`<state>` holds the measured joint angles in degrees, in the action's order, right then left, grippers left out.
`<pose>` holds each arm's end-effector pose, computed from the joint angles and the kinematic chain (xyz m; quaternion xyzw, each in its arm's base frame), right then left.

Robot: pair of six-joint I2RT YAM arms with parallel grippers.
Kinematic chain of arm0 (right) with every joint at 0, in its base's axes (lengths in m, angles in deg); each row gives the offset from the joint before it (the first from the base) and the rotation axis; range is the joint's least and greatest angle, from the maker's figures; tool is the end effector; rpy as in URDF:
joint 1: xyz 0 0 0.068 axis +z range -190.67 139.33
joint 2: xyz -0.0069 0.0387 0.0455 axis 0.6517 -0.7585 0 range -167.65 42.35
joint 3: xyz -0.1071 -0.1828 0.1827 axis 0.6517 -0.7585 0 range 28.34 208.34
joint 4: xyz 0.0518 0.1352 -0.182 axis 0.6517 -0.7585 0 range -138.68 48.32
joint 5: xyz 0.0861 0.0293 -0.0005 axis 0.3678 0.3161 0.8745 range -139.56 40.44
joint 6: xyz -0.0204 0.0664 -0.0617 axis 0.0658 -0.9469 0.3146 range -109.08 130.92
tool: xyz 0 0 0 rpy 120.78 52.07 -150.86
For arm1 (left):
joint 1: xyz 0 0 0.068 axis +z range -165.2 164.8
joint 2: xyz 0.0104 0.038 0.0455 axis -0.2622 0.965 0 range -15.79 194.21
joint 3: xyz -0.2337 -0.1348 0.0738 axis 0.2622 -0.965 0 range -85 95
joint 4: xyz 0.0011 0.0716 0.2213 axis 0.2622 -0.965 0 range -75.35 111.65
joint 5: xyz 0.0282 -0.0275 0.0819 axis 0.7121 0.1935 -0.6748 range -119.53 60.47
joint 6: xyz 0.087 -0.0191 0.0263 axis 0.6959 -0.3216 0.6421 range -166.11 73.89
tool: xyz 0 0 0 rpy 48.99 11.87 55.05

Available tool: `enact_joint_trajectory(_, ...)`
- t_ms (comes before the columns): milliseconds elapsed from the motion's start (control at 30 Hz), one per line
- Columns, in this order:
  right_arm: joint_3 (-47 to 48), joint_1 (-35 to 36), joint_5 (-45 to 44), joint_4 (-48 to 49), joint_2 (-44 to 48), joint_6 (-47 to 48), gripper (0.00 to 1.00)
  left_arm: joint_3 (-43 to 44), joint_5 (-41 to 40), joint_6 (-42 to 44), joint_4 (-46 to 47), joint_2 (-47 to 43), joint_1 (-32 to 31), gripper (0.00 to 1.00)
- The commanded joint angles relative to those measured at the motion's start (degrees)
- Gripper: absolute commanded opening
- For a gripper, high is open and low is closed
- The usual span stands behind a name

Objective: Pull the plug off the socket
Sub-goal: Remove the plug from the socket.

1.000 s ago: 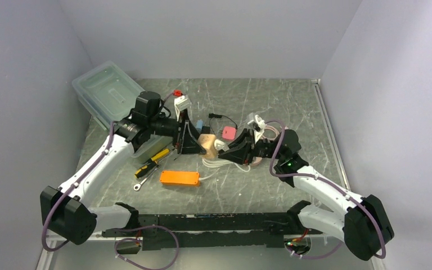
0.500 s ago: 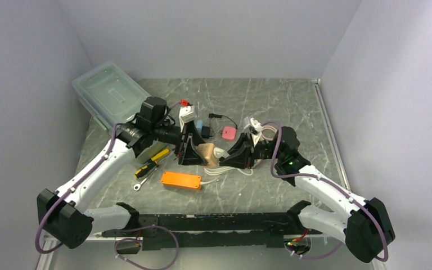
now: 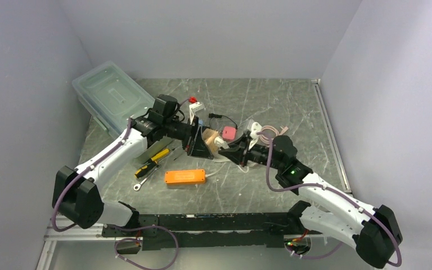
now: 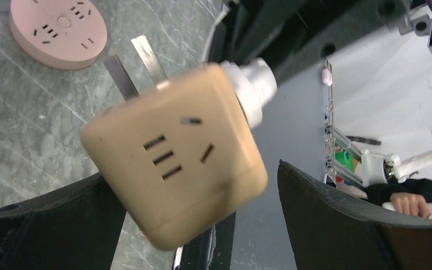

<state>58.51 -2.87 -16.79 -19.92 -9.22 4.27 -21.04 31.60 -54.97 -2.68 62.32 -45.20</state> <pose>0.1437 0.1686 0.3047 -0.3743 0.5977 0.4415 0.5547 0.2022 -0.2012 0.3136 0.3595 0.7218 -0.5563 0.2006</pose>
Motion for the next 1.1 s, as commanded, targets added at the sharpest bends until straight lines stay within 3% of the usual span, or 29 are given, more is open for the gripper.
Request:
enact_joint_trajectory(0, 1.08, 6.37, -14.86, 2.25, -0.33, 8.94, 0.0, 0.09, -0.67, -4.64, 3.91, 0.75, 0.23, 1.0)
enact_joint_trajectory(167, 1.15, 9.01, -19.22, 2.9, -1.96, 10.26, 0.0, 1.51, -6.78, -1.88, -1.59, 2.37, 0.3, 0.98)
enact_joint_trajectory(300, 0.66, 10.04, -22.14, 3.31, -1.63, 10.93, 0.0, 2.41, -6.58, -0.96, -3.45, 3.84, 0.29, 0.78)
enact_joint_trajectory(433, 0.11, 10.43, -23.39, 3.85, -0.53, 11.14, 0.0, 2.13, -6.48, -1.21, -2.92, 3.87, 0.29, 0.83)
enact_joint_trajectory(600, 0.47, 10.75, -22.29, 3.26, -0.83, 11.27, 0.0, 1.98, -5.22, -2.23, -1.29, 4.86, 0.29, 0.71)
enact_joint_trajectory(733, 0.66, 11.13, -20.36, 3.41, -1.41, 10.99, 0.0, 0.69, -3.1, -4.71, 3.06, 5.23, 0.3, 0.79)
enact_joint_trajectory(867, 1.47, 11.54, -19.71, 2.57, -2.1, 11.09, 0.0, 0.61, -3.05, -4.9, 3.47, 5.69, 0.31, 0.8)
enact_joint_trajectory(967, 1.33, 11.65, -20.19, 2.87, -2.15, 10.82, 0.0, 0.75, -2.96, -4.43, 3.06, 6.24, 0.21, 0.6)
enact_joint_trajectory(1067, 1.77, 11.72, -21.27, 2.13, -2.08, 10.4, 0.0, 0.81, -4.08, -3.82, 2.59, 6.47, -0.05, 0.24)
